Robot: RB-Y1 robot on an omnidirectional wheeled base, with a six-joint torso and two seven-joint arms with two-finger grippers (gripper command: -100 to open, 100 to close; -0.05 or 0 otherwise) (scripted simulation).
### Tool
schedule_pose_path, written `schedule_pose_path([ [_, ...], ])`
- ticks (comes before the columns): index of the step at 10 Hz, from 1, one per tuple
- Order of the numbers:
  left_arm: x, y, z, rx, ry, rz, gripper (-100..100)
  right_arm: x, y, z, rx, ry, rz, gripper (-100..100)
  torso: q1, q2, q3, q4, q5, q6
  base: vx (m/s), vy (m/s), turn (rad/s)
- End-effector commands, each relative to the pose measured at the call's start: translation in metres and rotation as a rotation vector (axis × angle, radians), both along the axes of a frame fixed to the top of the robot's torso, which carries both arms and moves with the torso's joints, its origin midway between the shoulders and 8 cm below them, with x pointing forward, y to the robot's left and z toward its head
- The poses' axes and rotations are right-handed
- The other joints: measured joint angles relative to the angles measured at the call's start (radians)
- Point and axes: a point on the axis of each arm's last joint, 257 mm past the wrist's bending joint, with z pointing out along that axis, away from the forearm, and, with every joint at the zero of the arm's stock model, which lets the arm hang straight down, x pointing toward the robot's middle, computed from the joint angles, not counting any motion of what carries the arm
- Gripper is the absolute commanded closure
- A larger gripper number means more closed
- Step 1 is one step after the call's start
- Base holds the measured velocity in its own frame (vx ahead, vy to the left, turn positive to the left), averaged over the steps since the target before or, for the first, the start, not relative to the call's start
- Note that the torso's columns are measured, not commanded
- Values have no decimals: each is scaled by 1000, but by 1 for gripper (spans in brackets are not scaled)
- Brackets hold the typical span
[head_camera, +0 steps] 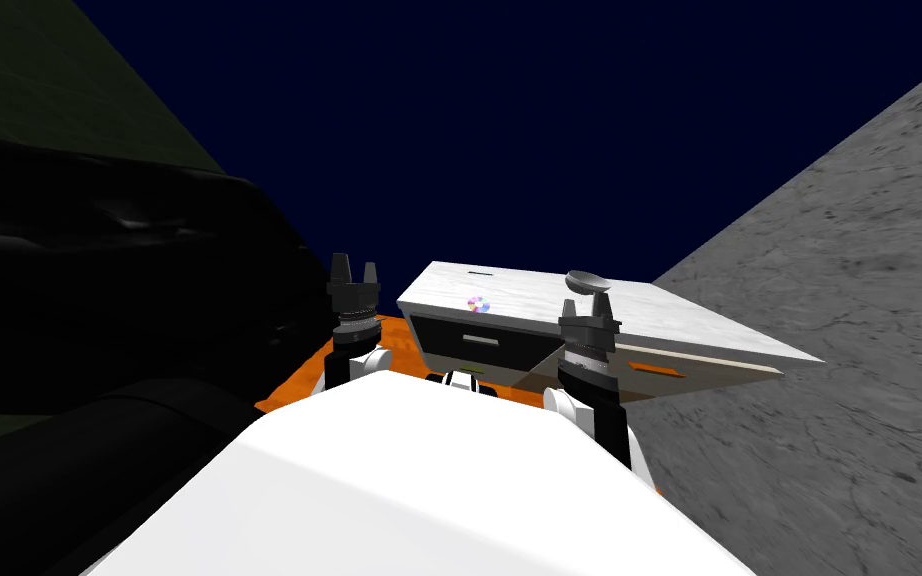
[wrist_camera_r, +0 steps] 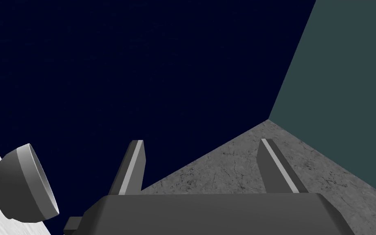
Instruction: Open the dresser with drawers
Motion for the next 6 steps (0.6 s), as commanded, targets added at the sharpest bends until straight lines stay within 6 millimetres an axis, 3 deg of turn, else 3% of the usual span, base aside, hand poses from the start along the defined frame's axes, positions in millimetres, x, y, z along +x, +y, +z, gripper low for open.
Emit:
schedule_pose_path([
  [1,0,0,0,0,0,0,0,2,7,-2,-124,7,-17,-100,1,33,-69,33,0,0,6,41,-15],
  [6,0,0,0,0,1,0,0,4,12,-6,-288,5,-81,-100,-1,46,-94,47,0,0,5,42,-13],
])
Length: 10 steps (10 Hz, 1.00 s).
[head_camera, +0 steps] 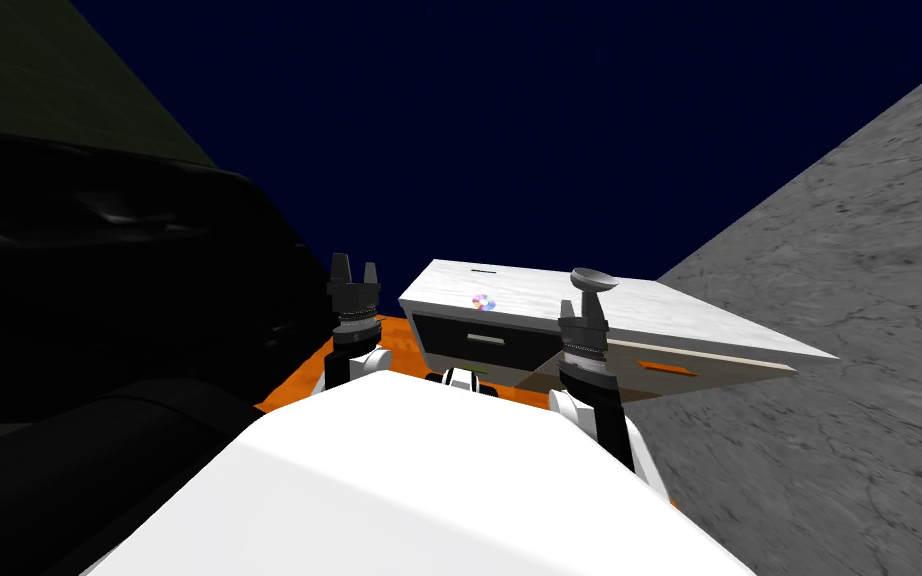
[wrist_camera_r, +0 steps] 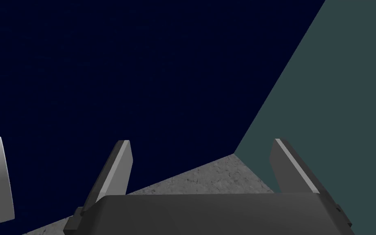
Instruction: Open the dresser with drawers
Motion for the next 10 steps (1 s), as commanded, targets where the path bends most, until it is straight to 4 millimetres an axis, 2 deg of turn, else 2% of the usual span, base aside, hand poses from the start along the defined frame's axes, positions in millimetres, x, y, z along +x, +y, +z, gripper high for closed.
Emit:
schedule_pose_path([
  [1,0,0,0,0,0,0,0,1,2,-2,-95,-7,-42,-100,0,0,0,0,0,0,6,36,-16],
  [10,0,0,0,0,0,0,0,4,4,-14,-396,-35,-196,-100,1,0,0,0,0,0,7,45,-16],
])
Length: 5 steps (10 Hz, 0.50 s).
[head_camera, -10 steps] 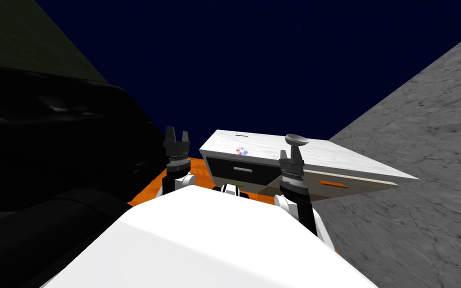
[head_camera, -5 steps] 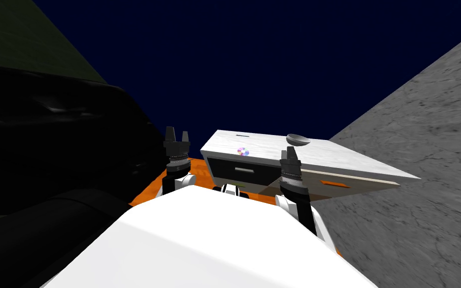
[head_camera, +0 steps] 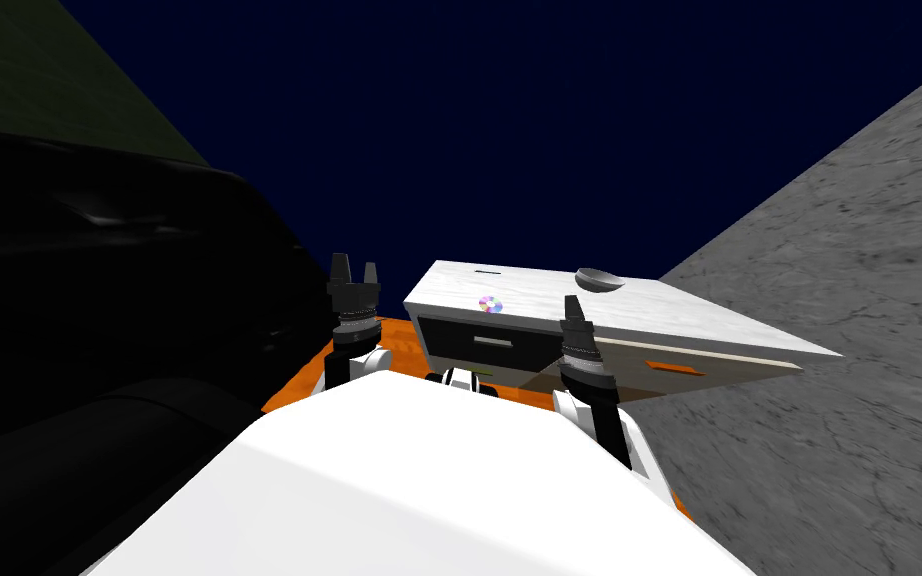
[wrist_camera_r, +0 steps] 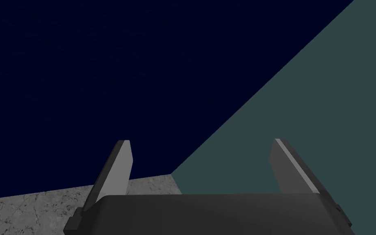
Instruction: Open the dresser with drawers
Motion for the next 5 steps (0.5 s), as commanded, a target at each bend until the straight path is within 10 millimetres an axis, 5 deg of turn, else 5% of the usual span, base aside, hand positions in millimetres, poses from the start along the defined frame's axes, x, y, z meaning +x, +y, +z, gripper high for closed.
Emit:
schedule_pose_path([
  [1,0,0,0,0,0,0,0,0,0,-2,-63,-9,-38,-100,0,0,0,0,0,0,0,23,2],
  [5,0,0,0,0,0,0,0,2,1,-10,-222,-29,-119,-100,1,-1,0,0,0,0,11,47,-21],
])
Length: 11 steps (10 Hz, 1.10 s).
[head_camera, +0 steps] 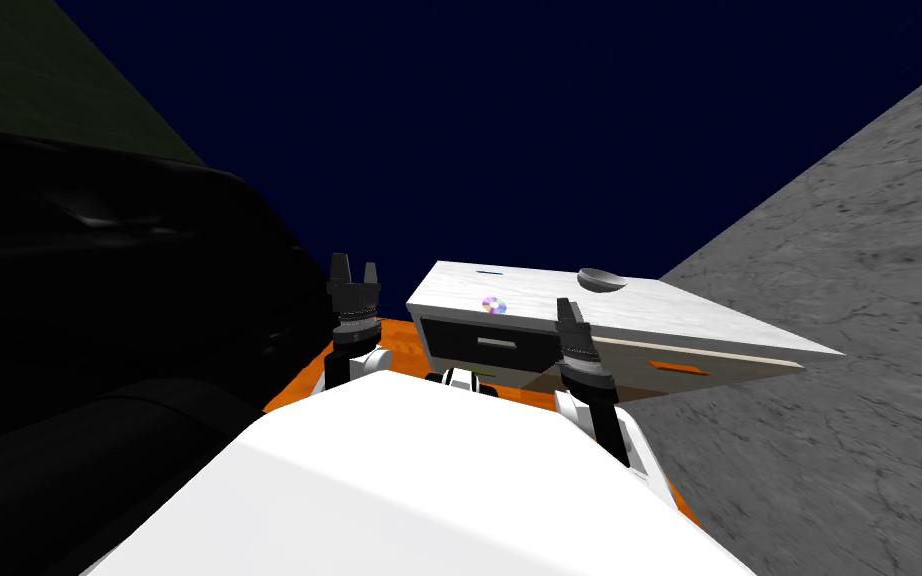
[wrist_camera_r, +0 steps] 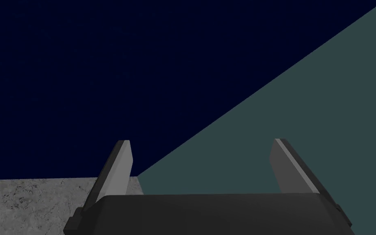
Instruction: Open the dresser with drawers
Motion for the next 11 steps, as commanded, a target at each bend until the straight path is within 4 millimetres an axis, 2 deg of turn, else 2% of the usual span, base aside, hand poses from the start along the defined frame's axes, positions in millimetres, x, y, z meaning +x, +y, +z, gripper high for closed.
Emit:
schedule_pose_path([
  [1,0,0,0,0,0,0,0,0,0,-2,-67,-11,-41,-100,-1,1,0,0,0,0,-1,26,0],
  [10,0,0,0,0,0,0,0,3,-1,-20,-338,-47,-185,-100,0,1,1,0,0,0,5,40,-16],
  [11,0,0,0,0,0,0,0,4,-2,-27,-402,-52,-211,-100,-2,1,1,0,0,0,10,47,-39],
])
